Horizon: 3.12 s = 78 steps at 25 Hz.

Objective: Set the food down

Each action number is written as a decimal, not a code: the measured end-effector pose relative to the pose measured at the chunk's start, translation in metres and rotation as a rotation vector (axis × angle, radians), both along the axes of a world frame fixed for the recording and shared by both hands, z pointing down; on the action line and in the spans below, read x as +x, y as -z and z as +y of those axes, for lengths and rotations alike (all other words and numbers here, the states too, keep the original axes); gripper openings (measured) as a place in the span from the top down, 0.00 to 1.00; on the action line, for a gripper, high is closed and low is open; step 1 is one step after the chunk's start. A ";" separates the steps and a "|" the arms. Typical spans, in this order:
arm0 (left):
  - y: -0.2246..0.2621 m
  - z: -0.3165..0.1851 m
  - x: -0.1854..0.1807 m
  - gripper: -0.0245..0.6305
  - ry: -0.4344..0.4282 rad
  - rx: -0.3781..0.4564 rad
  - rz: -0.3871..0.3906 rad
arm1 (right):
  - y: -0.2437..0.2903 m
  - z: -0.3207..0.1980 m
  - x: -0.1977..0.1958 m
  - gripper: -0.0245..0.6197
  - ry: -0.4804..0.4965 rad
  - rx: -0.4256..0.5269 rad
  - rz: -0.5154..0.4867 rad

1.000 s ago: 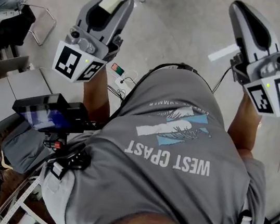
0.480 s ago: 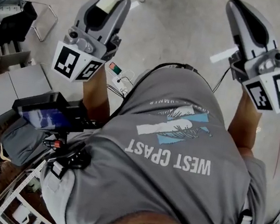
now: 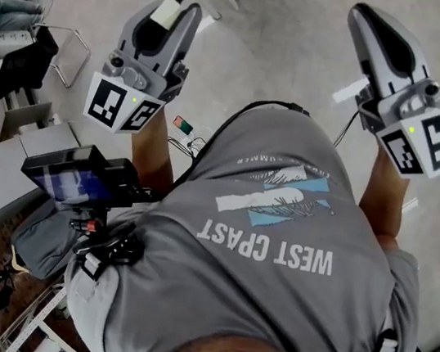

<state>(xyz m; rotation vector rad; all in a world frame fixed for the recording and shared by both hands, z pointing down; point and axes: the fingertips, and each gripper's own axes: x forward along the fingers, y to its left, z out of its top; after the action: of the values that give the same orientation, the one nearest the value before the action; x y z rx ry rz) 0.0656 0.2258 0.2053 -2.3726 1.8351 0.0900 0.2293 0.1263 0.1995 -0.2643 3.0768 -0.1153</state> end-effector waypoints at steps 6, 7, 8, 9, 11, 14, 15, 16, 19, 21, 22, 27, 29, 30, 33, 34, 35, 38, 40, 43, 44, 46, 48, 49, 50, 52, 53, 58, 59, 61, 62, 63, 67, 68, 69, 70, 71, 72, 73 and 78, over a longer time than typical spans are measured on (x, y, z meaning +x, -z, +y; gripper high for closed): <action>0.001 -0.002 -0.001 0.79 -0.003 0.019 0.007 | 0.002 0.000 0.001 0.95 -0.006 0.016 0.010; 0.002 -0.007 -0.004 0.79 0.001 0.025 0.008 | 0.003 -0.005 -0.003 0.95 0.000 0.020 0.015; 0.004 -0.012 -0.008 0.79 0.008 0.031 0.012 | 0.004 -0.012 -0.007 0.95 0.007 0.024 0.020; 0.004 -0.018 -0.013 0.79 0.015 0.036 0.015 | 0.005 -0.020 -0.012 0.95 0.012 0.028 0.025; 0.005 -0.027 -0.021 0.79 0.027 0.043 0.020 | 0.007 -0.030 -0.020 0.95 0.019 0.033 0.030; 0.004 -0.031 -0.024 0.79 0.035 0.043 0.026 | 0.005 -0.036 -0.025 0.95 0.029 0.029 0.041; 0.004 -0.034 -0.024 0.79 0.036 0.039 0.029 | 0.002 -0.040 -0.028 0.95 0.033 0.020 0.048; 0.004 -0.037 -0.027 0.79 0.038 0.034 0.031 | -0.001 -0.044 -0.034 0.95 0.039 0.009 0.054; 0.001 -0.056 -0.066 0.79 0.042 0.020 0.035 | -0.010 -0.059 -0.079 0.95 0.067 -0.016 0.070; -0.002 -0.064 -0.098 0.79 0.035 0.018 0.037 | -0.013 -0.067 -0.110 0.95 0.062 -0.014 0.072; -0.004 -0.068 -0.111 0.79 0.027 0.018 0.038 | -0.013 -0.071 -0.120 0.95 0.046 -0.010 0.067; 0.001 -0.121 -0.150 0.79 -0.059 0.010 0.033 | -0.008 -0.107 -0.155 0.95 -0.028 -0.022 0.057; 0.002 -0.140 -0.158 0.79 -0.087 0.016 0.027 | -0.012 -0.122 -0.160 0.95 -0.057 -0.028 0.058; -0.001 -0.146 -0.162 0.79 -0.098 0.016 0.028 | -0.016 -0.125 -0.162 0.95 -0.074 -0.033 0.054; -0.011 -0.155 -0.177 0.79 -0.127 0.011 0.036 | -0.027 -0.127 -0.178 0.95 -0.098 -0.043 0.051; -0.014 -0.158 -0.182 0.79 -0.139 0.007 0.036 | -0.031 -0.129 -0.185 0.95 -0.104 -0.047 0.053; -0.015 -0.161 -0.186 0.79 -0.151 0.004 0.034 | -0.033 -0.131 -0.189 0.95 -0.113 -0.051 0.054; -0.017 -0.160 -0.191 0.79 -0.175 0.006 0.033 | -0.034 -0.129 -0.193 0.95 -0.139 -0.050 0.048; -0.016 -0.156 -0.191 0.79 -0.182 0.009 0.033 | -0.032 -0.123 -0.193 0.95 -0.146 -0.044 0.045; -0.020 -0.150 -0.191 0.79 -0.198 0.016 0.036 | -0.037 -0.112 -0.193 0.95 -0.159 -0.039 0.050; -0.023 -0.148 -0.193 0.79 -0.203 0.017 0.038 | -0.040 -0.110 -0.194 0.95 -0.164 -0.040 0.053; -0.027 -0.147 -0.201 0.79 -0.212 0.017 0.043 | -0.044 -0.109 -0.202 0.95 -0.172 -0.041 0.057; -0.027 -0.153 -0.214 0.79 -0.216 0.018 0.049 | -0.041 -0.114 -0.216 0.95 -0.174 -0.039 0.062; -0.023 -0.157 -0.220 0.79 -0.217 0.020 0.053 | -0.037 -0.117 -0.224 0.95 -0.174 -0.036 0.065; -0.019 -0.160 -0.226 0.79 -0.218 0.024 0.057 | -0.031 -0.121 -0.230 0.95 -0.174 -0.033 0.068; -0.012 -0.164 -0.231 0.79 -0.224 0.031 0.065 | -0.023 -0.124 -0.237 0.95 -0.175 -0.025 0.075; -0.011 -0.165 -0.233 0.79 -0.227 0.033 0.068 | -0.020 -0.124 -0.239 0.95 -0.176 -0.022 0.078; -0.013 -0.167 -0.233 0.79 -0.226 0.037 0.081 | -0.017 -0.125 -0.242 0.95 -0.172 -0.009 0.087; -0.015 -0.169 -0.233 0.79 -0.222 0.034 0.086 | -0.018 -0.127 -0.241 0.95 -0.169 -0.011 0.091; -0.017 -0.172 -0.233 0.79 -0.209 0.026 0.093 | -0.019 -0.135 -0.240 0.95 -0.161 -0.020 0.098; -0.015 -0.172 -0.234 0.79 -0.201 0.024 0.094 | -0.017 -0.137 -0.241 0.95 -0.157 -0.022 0.099; -0.010 -0.169 -0.235 0.79 -0.193 0.025 0.094 | -0.012 -0.135 -0.242 0.95 -0.151 -0.022 0.099; 0.007 -0.142 -0.231 0.79 -0.161 0.029 0.090 | 0.007 -0.108 -0.246 0.95 -0.104 -0.014 0.098; 0.005 -0.141 -0.227 0.79 -0.151 0.026 0.086 | 0.004 -0.111 -0.245 0.95 -0.092 -0.016 0.094; -0.001 -0.146 -0.223 0.79 -0.139 0.021 0.080 | -0.003 -0.119 -0.242 0.95 -0.079 -0.019 0.086; -0.008 -0.154 -0.219 0.79 -0.126 0.015 0.076 | -0.010 -0.130 -0.240 0.95 -0.066 -0.022 0.078; -0.015 -0.164 -0.217 0.79 -0.111 0.009 0.074 | -0.017 -0.142 -0.238 0.95 -0.050 -0.024 0.073; -0.019 -0.175 -0.215 0.79 -0.097 0.006 0.074 | -0.021 -0.152 -0.236 0.95 -0.035 -0.024 0.073; -0.020 -0.183 -0.213 0.79 -0.085 0.005 0.076 | -0.022 -0.162 -0.236 0.95 -0.021 -0.025 0.075; -0.002 -0.207 -0.208 0.79 -0.049 -0.005 0.079 | -0.006 -0.192 -0.237 0.95 0.019 -0.039 0.087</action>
<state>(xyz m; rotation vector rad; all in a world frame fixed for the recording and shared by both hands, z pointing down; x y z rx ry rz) -0.1429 0.0189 0.2078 -2.4517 1.8128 0.1869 -0.0077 -0.0658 0.2054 -0.2487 3.1665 -0.1685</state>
